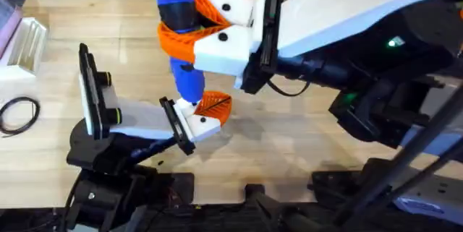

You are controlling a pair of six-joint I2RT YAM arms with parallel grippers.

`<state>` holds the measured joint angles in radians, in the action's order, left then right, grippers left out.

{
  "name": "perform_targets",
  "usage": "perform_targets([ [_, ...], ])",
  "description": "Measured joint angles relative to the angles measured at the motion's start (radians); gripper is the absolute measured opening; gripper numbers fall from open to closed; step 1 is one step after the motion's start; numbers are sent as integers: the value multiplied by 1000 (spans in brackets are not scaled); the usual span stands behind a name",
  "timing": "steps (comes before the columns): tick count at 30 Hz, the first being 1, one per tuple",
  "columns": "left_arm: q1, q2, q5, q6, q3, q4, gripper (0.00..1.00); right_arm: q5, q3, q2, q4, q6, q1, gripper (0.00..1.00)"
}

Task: Pick up the gripper from the table and insert it into the empty holder that is missing its gripper. Then pick up a screw, insert it into the mounting hole, and use the screwdriver to tighten it. Finally, clean up the table by picking up the vegetable and placing it into the bucket.

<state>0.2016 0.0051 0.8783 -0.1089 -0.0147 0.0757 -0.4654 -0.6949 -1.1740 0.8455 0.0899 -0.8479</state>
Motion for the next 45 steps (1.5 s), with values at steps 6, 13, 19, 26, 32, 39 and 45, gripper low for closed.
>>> perform_targets([
  [6,0,0,0,0,0,1,12,-7,-6,0,-17,8,10,22],
  [13,0,0,0,0,0,0,12,-15,-9,0,-24,12,20,23],
  [19,0,0,-2,0,0,7,12,-23,-19,0,-51,19,20,90],
  [26,0,0,-2,-1,0,11,12,6,-56,0,-38,14,37,218],
  [32,0,0,-2,-1,0,11,12,12,-61,0,-40,14,37,22],
  [39,0,0,-2,-1,0,11,12,33,-64,0,-152,-96,96,22],
  [45,0,0,-2,-1,0,11,12,269,-64,-32,-354,-443,211,22],
])
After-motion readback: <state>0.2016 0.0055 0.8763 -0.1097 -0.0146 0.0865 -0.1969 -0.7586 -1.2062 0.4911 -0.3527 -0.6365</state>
